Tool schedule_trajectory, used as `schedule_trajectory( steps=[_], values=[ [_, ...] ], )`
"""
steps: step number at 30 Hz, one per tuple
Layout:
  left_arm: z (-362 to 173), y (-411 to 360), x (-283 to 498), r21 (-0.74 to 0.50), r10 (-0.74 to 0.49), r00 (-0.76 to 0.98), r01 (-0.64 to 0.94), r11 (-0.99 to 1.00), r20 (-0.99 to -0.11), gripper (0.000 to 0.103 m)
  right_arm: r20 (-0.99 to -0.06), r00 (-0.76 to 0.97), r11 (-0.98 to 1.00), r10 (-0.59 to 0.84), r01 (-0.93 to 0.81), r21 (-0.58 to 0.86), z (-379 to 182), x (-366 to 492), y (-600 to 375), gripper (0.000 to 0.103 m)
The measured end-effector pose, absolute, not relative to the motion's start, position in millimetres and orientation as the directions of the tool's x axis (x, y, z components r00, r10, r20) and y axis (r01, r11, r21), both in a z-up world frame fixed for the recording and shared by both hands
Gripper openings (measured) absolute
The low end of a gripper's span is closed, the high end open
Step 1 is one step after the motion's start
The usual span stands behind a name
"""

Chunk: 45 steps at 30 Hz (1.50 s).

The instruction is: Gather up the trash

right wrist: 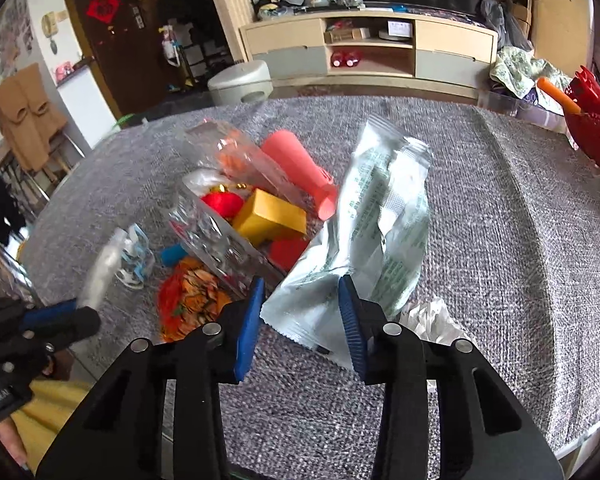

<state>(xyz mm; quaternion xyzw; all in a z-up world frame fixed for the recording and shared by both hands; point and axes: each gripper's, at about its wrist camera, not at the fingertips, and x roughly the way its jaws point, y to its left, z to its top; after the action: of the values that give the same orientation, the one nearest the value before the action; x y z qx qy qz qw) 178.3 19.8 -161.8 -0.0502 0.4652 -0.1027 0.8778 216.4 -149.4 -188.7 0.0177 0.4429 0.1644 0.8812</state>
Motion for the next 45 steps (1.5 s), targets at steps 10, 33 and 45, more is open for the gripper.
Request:
schedule_trajectory(
  steps=[10, 33, 45],
  values=[
    [-159.2, 18.6, 174.5, -0.189, -0.236, 0.549, 0.142, 0.972, -0.802, 0.011, -0.79, 0.553, 0.96, 0.264, -0.23, 0.16, -200.9, 210.0, -163.7, 0.036],
    [-83.2, 6.6, 103.1, -0.16, -0.247, 0.672, 0.19, 0.969, -0.698, 0.011, -0.647, 0.701, 0.954, 0.3, -0.236, 0.187, -95.3, 132.1, -191.6, 0.002],
    [-98.8, -16.2, 13.9, -0.131, -0.266, 0.646, 0.249, 0.959, -0.716, 0.011, -0.644, 0.632, 0.9, 0.431, -0.358, 0.251, -93.1, 30.7, -182.7, 0.002]
  ],
)
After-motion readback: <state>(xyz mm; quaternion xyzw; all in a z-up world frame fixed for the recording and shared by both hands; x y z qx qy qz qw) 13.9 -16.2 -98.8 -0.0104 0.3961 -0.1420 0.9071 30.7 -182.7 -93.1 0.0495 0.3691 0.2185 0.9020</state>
